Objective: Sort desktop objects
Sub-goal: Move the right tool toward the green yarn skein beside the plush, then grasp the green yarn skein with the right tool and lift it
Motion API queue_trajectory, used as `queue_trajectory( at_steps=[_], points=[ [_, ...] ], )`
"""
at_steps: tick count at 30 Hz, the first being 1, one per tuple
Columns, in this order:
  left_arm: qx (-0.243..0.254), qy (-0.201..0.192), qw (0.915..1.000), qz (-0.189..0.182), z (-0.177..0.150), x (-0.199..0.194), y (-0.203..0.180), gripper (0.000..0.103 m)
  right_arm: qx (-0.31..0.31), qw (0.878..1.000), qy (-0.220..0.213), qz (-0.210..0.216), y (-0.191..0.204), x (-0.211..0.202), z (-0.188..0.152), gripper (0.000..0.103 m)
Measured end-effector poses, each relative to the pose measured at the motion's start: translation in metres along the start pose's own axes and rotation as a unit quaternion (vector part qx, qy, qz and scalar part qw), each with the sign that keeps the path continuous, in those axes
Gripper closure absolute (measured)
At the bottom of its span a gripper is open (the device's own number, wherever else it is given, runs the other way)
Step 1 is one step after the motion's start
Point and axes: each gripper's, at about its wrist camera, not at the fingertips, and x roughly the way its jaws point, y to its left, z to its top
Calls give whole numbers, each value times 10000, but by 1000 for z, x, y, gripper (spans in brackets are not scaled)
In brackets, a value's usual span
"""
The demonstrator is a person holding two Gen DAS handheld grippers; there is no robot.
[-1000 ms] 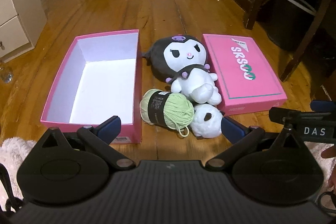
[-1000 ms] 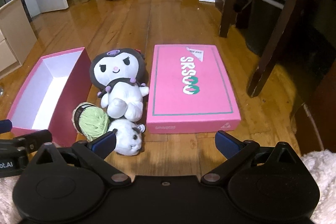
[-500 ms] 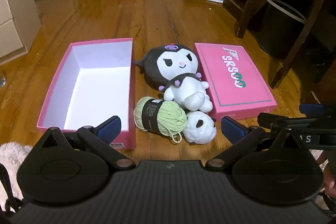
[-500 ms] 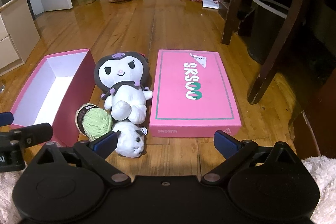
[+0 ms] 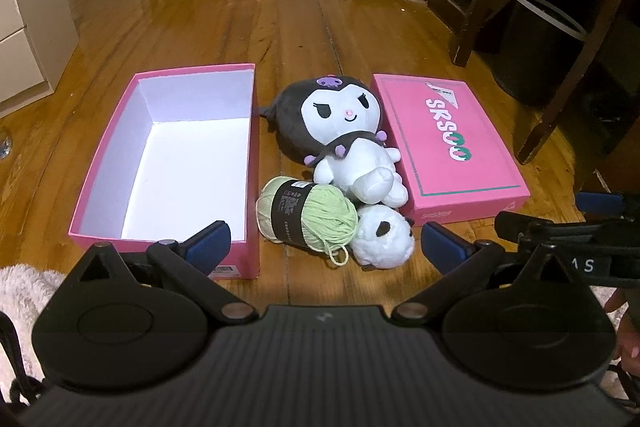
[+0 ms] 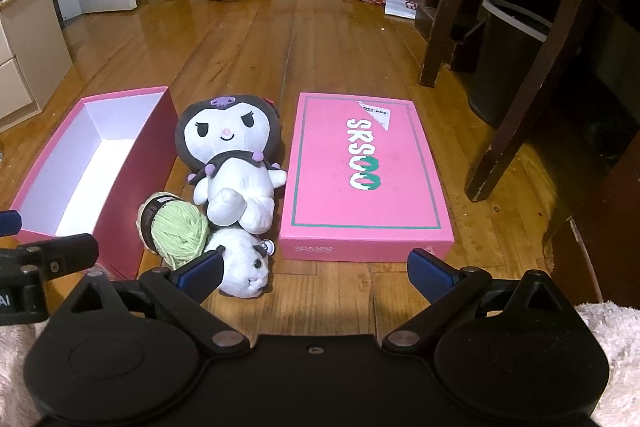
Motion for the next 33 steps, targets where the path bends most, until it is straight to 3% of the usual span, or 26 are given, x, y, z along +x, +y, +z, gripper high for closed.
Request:
queue_trajectory(
  at_steps=[13,16,20,23,27,33],
  points=[
    [42,-20,10000,-76,0,9,6,0,14,9999,142,37,-4,10,-1,3],
    [113,-253,9995,-145,20,8,13,0,137,9995,229,189,-11,16,2,3],
    [70,-750,9970,156,49,-3,17,0,328,9978,148,563,-10,16,22,3],
    [96,-752,9967,274,60,3,24,0,-65,9974,106,716,9,21,22,6],
    [82,-824,9958,387,68,10,39,0,-747,9935,43,863,42,33,17,22],
    [-336,-680,9964,388,54,26,54,0,-1761,9785,-52,1076,93,50,10,22]
  ],
)
